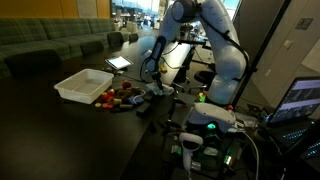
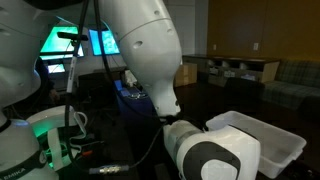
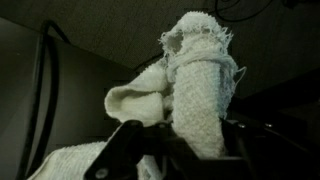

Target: Pick up the cloth and sweep the items on the table, the put the cloth in the box

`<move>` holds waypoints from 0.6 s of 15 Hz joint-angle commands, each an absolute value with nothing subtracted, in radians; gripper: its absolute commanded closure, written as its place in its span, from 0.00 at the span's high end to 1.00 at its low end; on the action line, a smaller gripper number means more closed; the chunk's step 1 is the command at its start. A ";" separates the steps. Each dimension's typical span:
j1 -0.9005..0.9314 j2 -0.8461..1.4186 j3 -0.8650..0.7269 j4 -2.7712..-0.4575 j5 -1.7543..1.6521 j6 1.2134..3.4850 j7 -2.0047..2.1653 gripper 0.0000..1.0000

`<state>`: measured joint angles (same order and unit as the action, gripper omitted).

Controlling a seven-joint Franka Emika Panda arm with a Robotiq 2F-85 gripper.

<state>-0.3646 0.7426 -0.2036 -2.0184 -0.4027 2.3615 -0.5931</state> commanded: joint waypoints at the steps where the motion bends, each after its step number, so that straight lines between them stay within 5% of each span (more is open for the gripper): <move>1: -0.379 0.785 -0.159 -1.997 -0.383 2.355 -0.645 0.07; 9: -0.347 0.791 -0.067 -2.049 -0.376 2.348 -0.730 0.07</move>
<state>-0.3600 0.8024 -0.0938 -2.0277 -0.4026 2.3587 -0.6770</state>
